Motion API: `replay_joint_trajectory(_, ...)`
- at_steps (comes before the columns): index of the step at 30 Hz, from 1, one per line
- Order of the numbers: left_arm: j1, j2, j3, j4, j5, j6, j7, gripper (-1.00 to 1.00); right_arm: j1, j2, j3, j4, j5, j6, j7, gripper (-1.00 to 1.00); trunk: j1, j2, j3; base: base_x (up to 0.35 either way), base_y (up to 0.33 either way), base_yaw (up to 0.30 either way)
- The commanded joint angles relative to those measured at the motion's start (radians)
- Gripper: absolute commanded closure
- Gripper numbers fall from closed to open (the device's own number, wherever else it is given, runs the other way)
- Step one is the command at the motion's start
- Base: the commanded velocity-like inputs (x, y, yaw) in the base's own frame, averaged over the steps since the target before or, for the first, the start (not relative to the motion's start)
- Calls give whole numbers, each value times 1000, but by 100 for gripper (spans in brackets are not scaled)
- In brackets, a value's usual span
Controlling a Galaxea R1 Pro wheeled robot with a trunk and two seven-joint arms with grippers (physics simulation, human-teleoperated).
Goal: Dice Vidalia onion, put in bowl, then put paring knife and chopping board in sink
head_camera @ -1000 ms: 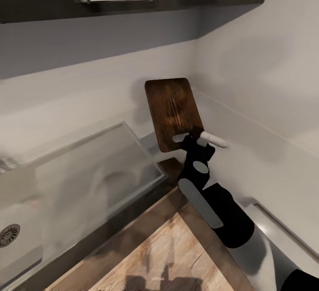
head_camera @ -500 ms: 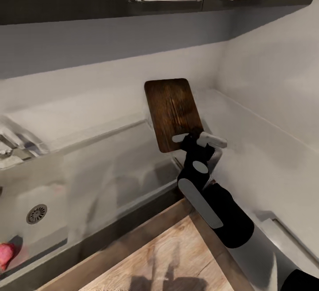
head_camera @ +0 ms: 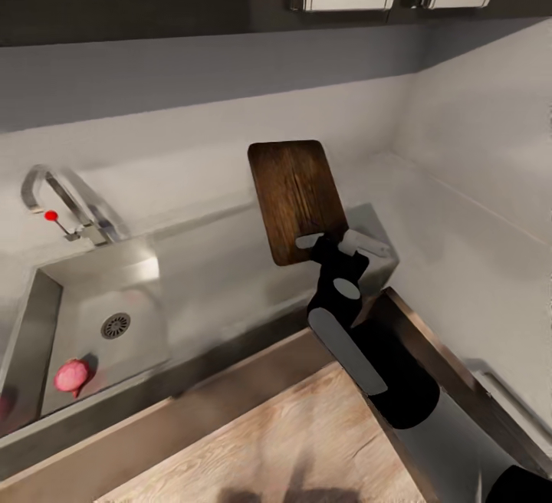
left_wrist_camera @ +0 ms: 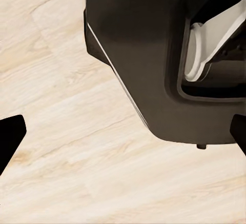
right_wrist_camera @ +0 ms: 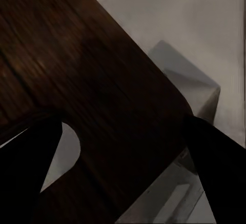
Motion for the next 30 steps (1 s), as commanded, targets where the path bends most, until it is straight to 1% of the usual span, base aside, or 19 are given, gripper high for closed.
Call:
replay_joint_trajectory(1, 1, 0, 0, -2, 1, -1, -1, -100, -2, 0, 3, -1, -1, 10, -6, 100, 0, -2, 0, -301, 146, 1)
replay_joint_trajectory(6, 1, 0, 0, -2, 1, -1, -1, -100, -2, 0, 35, 0, -1, 10, -6, 100, 0, -2, 8, -301, 146, 0)
replay_joint_trajectory(15, 1, -1, 0, -3, 1, -1, -1, -100, -2, 0, 39, 1, -1, 10, -6, 100, 0, -2, 22, -292, 145, 0)
replay_joint_trajectory(21, 1, -9, 0, -15, 0, -1, -1, -100, -2, -2, 39, 1, -1, 10, -6, 100, 0, -2, 32, -70, 39, 0)
replay_joint_trajectory(22, 1, -9, 0, -23, 0, -1, -1, -100, -2, -2, 39, 1, -1, 10, -6, 100, 0, -2, 34, -13, 7, 0)
replay_joint_trajectory(26, 1, -9, -1, -123, 0, 0, 4, -100, -2, -3, 39, 2, -1, 10, -6, 100, 0, -2, 40, -3, 2, 0)
replay_joint_trajectory(27, 1, -9, -1, -134, 0, 1, 5, -100, -2, -3, 39, 2, -1, 10, -6, 100, 0, -2, 42, -1, 0, 5)
replay_joint_trajectory(28, 1, -9, -3, -177, 0, 4, 6, -100, -2, -3, 39, 2, -1, 11, -6, 100, 0, -2, 43, 0, 0, 35)
replay_joint_trajectory(30, 1, -9, -5, -215, 0, 7, 7, -100, -2, -3, 39, 2, -1, 11, -6, 100, 0, -2, 46, 0, 0, 56)
